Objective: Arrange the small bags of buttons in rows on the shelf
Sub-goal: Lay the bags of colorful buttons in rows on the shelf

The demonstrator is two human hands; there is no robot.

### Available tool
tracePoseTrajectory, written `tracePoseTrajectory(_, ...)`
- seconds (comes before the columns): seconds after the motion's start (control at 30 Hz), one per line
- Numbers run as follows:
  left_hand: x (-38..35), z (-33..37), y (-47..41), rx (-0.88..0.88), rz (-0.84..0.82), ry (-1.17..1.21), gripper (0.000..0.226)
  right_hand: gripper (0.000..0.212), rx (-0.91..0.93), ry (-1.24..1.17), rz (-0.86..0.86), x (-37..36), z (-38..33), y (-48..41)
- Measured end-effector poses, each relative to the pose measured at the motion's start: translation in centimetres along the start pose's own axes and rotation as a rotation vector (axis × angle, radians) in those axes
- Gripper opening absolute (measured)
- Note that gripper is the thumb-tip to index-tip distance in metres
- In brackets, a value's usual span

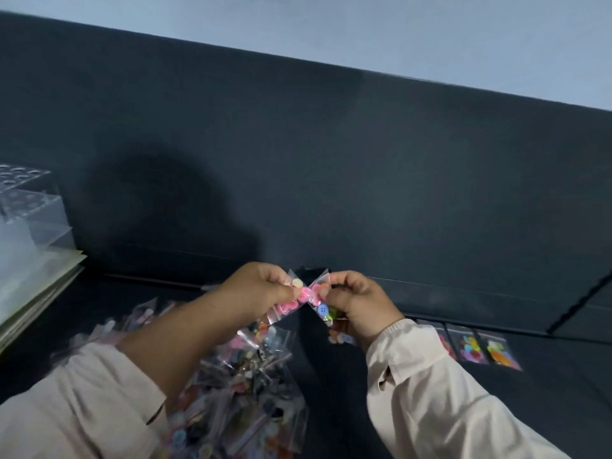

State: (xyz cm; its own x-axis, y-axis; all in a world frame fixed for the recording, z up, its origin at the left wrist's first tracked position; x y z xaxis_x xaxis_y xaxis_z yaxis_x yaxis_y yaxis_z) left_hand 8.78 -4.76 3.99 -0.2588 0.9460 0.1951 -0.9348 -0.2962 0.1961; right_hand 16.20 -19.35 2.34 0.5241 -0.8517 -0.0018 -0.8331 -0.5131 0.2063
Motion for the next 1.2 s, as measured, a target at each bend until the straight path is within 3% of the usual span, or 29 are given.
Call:
tracePoseTrajectory(0.17,-5.9,1.5,0.0,0.027,-0.088,-0.05,0.009,0.019,0.029,-0.027,-0.004,4.9,0.1,2.0)
tracePoseTrajectory(0.3,-9.8,2.1,-0.2,-0.002,-0.018,-0.088,0.022,0.027,-0.008,-0.016,0.058,9.9,1.2,3.6)
tracePoseTrajectory(0.43,-13.4,2.6,-0.3,-0.043,0.045,-0.122,0.026,0.027,-0.045,0.015,0.176,16.1,2.3,4.9)
tracePoseTrajectory(0.67,-20.3,3.5,-1.1,-0.008,-0.021,-0.008,0.011,0.023,-0.121,0.08,0.445,28.5,4.5,6.8)
tracePoseTrajectory(0.77,-22.5,3.7,-1.5,0.037,-0.013,0.066,0.018,0.02,-0.179,0.13,0.548,32.7,5.4,6.8)
tracePoseTrajectory(0.93,-25.2,4.2,-2.0,0.052,0.003,0.061,0.025,0.021,-0.24,0.288,0.642,36.8,6.8,5.9)
tracePoseTrajectory(1.07,-26.7,4.1,-2.4,0.064,0.028,0.066,0.025,0.02,-0.199,0.43,0.597,37.9,7.2,5.4)
tracePoseTrajectory(1.2,-28.1,4.3,-2.5,0.051,0.045,0.059,0.023,0.039,-0.1,0.805,0.532,38.5,7.2,6.1)
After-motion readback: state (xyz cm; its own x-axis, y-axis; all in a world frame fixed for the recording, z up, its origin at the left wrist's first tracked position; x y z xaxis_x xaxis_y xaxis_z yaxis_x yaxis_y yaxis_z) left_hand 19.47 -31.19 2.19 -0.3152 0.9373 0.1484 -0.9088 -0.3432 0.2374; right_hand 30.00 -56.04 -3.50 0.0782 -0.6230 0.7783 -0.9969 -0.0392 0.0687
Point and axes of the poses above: each hand's wrist, its own y-axis away from the middle knuckle, its own x-axis out of the back of the hand, z = x × y, the point moved 3 cm from there along -y, towards the middle knuckle, and after that the axes turned 2 degrees about -x, right-handed, at the moved point
